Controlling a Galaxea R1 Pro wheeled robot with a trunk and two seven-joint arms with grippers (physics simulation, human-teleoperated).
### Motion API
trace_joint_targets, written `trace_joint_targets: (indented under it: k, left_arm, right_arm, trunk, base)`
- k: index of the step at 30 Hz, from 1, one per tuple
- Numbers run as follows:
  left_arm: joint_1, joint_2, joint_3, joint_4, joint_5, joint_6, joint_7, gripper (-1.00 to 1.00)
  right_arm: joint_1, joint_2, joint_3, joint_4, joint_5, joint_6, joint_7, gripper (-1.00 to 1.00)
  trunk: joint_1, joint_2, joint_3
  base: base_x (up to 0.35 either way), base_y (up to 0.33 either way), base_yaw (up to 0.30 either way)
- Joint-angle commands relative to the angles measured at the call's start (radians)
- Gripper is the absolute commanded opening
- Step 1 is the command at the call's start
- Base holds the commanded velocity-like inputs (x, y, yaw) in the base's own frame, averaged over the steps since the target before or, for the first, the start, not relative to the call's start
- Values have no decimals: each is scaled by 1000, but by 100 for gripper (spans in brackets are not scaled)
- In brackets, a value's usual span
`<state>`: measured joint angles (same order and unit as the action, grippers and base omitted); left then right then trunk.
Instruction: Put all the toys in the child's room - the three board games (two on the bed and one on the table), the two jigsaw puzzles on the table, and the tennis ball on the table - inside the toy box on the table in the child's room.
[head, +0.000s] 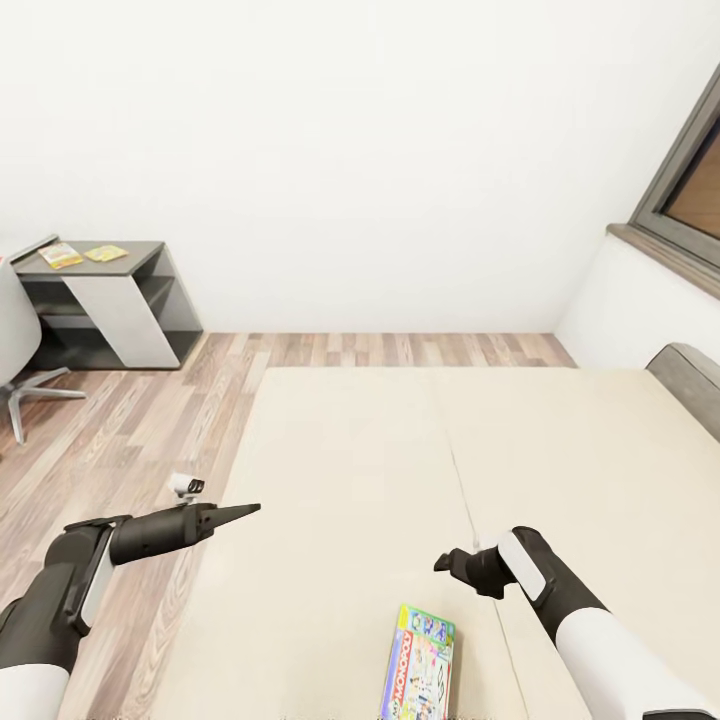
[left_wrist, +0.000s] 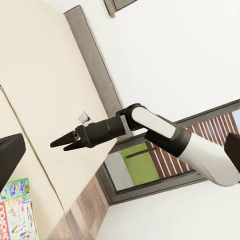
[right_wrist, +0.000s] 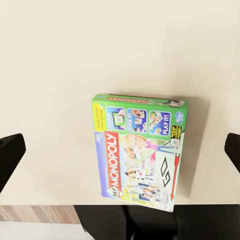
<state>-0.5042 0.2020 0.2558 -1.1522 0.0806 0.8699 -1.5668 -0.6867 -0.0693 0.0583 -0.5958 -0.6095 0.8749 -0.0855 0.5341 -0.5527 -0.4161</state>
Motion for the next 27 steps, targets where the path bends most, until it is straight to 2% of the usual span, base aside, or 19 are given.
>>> trace_joint_targets:
  k: [1,16,27]
  left_arm:
    - [-1,0,0,0,-1,10,-4,100]
    - [-1,0,0,2,-1,9,-4,100]
    - [-1,0,0,2,-2,8,-4,100]
  right_arm:
    - [0,-1,6,-2,-11,2,-9,100]
    - [0,1,6,-2,-12,3,-10,100]
    - [0,13,6,-1,-9,1,-10,100]
  trunk:
    - [0,-1,-3]
    - [0,-1,-28]
    - [0,-1,-46]
  base:
    - [0,0,0]
    - [0,0,0]
    - [0,0,0]
